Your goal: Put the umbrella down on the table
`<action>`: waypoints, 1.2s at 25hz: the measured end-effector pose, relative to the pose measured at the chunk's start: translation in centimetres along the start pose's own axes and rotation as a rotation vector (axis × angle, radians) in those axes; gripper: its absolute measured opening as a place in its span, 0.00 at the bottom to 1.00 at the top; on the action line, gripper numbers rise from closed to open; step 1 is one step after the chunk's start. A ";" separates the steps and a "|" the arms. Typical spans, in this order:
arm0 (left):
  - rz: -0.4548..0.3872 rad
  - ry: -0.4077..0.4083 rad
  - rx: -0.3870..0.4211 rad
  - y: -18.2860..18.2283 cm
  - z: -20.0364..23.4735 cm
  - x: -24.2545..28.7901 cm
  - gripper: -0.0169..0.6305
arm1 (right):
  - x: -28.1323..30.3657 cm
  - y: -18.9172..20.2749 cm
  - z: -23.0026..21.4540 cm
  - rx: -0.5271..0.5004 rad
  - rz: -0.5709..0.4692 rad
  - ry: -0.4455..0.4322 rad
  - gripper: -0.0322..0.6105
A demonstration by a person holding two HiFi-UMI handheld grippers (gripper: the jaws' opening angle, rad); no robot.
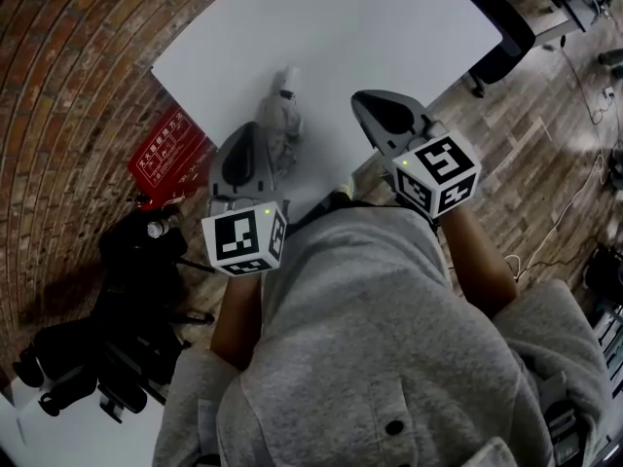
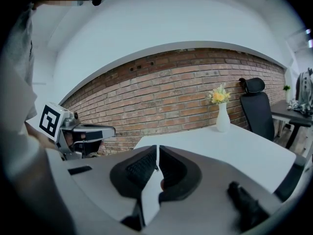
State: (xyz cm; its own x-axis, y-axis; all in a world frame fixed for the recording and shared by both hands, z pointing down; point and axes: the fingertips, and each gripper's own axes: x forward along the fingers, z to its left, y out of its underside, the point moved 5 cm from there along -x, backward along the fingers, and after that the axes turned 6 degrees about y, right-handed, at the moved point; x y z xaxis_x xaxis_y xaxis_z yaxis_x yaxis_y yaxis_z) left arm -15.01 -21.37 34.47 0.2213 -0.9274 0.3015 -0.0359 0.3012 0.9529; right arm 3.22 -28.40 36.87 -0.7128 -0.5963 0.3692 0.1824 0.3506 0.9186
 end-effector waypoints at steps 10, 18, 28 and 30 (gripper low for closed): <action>0.003 -0.007 -0.002 -0.4 0.2 -1.5 0.05 | -1.2 -0.2 1.1 -0.014 -0.015 0.020 0.10; -0.002 -0.005 -0.002 0.1 0.2 -5.8 0.05 | -3.7 0.1 4.7 -0.028 -0.022 0.043 0.10; -0.012 -0.036 -0.017 2.3 0.0 -14.8 0.05 | -8.6 2.4 11.3 -0.034 -0.026 0.094 0.10; -0.017 -0.044 -0.025 2.9 -0.1 -16.8 0.05 | -9.8 2.9 12.6 -0.034 -0.030 0.107 0.10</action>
State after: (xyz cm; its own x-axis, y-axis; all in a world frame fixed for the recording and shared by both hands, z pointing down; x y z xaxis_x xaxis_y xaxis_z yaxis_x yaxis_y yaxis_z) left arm -18.69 -4.90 32.14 0.1790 -0.9410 0.2871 -0.0076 0.2905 0.9569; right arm 2.24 -12.45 34.11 -0.6422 -0.6808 0.3523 0.1857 0.3077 0.9332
